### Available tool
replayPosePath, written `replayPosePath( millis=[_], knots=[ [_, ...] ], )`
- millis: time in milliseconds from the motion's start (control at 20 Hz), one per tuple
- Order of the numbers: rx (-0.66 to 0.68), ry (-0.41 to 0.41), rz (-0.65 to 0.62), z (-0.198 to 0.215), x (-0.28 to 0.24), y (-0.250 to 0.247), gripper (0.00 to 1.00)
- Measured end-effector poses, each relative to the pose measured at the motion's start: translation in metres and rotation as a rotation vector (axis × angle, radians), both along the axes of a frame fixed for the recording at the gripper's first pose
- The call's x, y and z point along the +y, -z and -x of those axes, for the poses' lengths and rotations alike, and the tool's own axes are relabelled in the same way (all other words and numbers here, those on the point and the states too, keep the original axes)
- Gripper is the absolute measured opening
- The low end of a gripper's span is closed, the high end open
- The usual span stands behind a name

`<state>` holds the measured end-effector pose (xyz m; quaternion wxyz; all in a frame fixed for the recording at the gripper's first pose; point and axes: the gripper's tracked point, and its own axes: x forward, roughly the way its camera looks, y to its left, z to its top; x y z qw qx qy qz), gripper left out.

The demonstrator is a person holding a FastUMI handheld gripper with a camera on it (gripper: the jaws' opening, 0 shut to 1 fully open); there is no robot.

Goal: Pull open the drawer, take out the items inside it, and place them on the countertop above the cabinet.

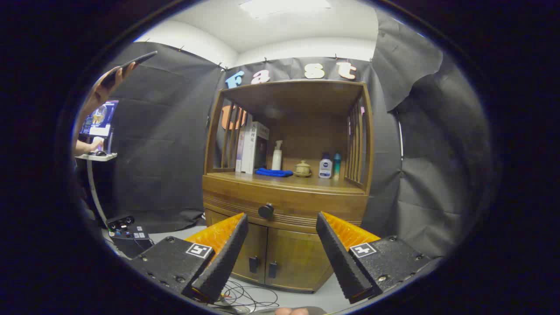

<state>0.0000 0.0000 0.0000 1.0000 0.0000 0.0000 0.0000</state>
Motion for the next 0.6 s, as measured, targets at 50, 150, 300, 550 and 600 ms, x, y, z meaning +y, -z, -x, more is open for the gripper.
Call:
replayPosePath(
  millis=[50,150,300,550,600],
  knots=[
    [-0.001,-0.002,0.002,0.0005,0.0005,0.0005,1.0],
    [0.003,-0.004,-0.001,0.0005,0.0016,0.0007,1.0],
    [0.006,-0.001,-0.008,0.0015,0.0015,-0.0002,1.0],
    [0.004,0.008,-0.014,0.0016,0.0013,0.0004,1.0],
    [0.003,0.008,-0.016,0.0019,0.0012,0.0001,1.0]
  ],
)
